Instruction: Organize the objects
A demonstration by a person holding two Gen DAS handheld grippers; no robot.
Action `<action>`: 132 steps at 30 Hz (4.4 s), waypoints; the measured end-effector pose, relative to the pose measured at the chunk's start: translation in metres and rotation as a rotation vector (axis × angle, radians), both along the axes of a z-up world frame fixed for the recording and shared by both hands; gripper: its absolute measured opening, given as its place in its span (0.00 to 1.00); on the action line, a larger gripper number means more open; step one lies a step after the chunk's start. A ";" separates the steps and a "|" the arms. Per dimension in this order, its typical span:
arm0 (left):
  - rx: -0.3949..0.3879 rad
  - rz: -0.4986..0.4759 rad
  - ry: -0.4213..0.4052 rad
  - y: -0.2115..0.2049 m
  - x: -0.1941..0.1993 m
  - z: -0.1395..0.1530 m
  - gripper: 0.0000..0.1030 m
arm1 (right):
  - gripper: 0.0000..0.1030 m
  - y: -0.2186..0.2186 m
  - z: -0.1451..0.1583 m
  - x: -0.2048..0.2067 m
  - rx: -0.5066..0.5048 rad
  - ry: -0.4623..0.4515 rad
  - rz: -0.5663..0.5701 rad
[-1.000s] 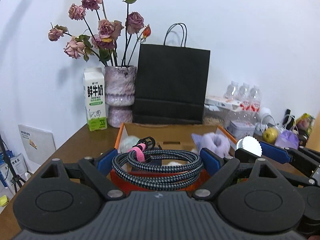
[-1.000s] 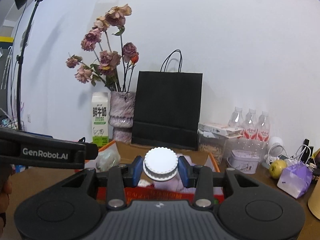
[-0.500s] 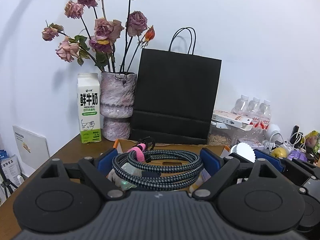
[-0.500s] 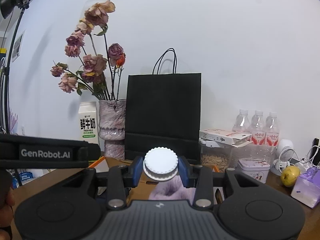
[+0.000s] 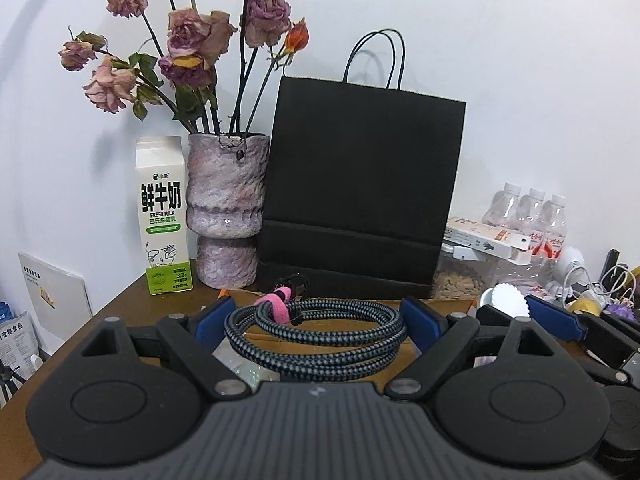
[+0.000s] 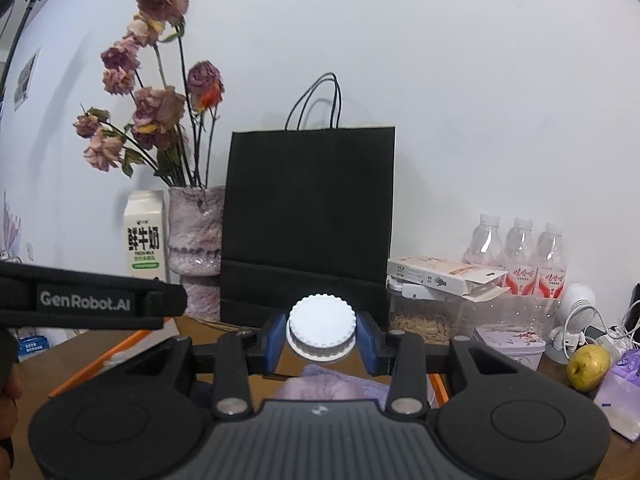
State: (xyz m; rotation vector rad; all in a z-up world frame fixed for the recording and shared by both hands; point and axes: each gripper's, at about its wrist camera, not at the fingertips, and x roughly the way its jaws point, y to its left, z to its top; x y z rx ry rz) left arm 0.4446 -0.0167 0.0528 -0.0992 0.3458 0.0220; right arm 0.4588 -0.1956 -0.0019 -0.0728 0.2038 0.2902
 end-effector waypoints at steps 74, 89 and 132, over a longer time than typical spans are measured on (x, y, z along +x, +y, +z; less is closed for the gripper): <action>0.063 -0.090 0.185 0.032 -0.249 -0.029 1.00 | 1.00 -0.051 -0.012 -0.246 -0.002 0.207 0.031; 0.061 -0.058 0.192 0.035 -0.287 -0.032 1.00 | 1.00 -0.055 -0.014 -0.281 0.005 0.211 0.032; 0.057 -0.064 0.198 0.035 -0.292 -0.036 1.00 | 1.00 -0.057 -0.013 -0.283 0.003 0.211 0.027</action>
